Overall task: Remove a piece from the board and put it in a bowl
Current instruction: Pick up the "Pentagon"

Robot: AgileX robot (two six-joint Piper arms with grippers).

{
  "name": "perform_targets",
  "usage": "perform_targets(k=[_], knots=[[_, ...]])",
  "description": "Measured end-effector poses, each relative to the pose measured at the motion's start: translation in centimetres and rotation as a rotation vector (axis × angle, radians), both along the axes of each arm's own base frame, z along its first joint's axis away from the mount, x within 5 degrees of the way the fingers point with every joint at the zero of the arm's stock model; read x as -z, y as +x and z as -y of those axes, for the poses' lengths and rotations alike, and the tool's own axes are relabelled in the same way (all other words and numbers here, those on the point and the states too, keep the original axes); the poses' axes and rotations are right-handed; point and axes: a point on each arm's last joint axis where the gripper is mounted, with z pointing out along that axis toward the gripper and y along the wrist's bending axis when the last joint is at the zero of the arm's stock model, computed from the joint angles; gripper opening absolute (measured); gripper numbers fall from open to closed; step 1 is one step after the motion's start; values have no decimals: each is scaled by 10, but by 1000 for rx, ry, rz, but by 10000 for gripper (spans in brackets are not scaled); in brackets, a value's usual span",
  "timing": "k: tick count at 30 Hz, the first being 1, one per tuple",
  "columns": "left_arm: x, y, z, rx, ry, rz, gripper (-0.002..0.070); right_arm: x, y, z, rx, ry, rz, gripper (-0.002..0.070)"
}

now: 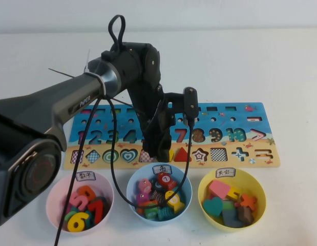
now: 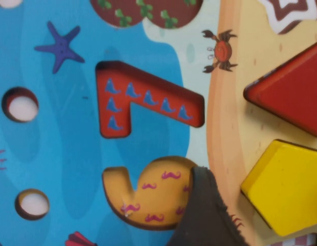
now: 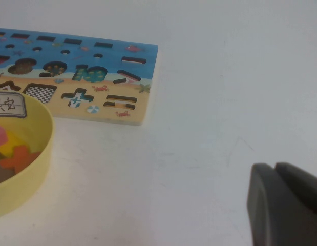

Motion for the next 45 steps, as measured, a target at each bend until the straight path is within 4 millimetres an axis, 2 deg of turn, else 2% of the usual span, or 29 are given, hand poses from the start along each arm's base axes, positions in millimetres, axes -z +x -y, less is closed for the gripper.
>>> perform_targets(k=[14, 22, 30, 45], knots=[[0, 0, -1, 8, 10, 5, 411, 0, 0, 0, 0, 0, 0, -18], [0, 1, -2, -11, 21, 8, 465, 0, 0, 0, 0, 0, 0, -18], [-13, -1, -3, -16, 9, 32, 468, 0, 0, 0, 0, 0, 0, -18], [-13, 0, -4, -23, 18, 34, 468, 0, 0, 0, 0, -1, 0, -18]])
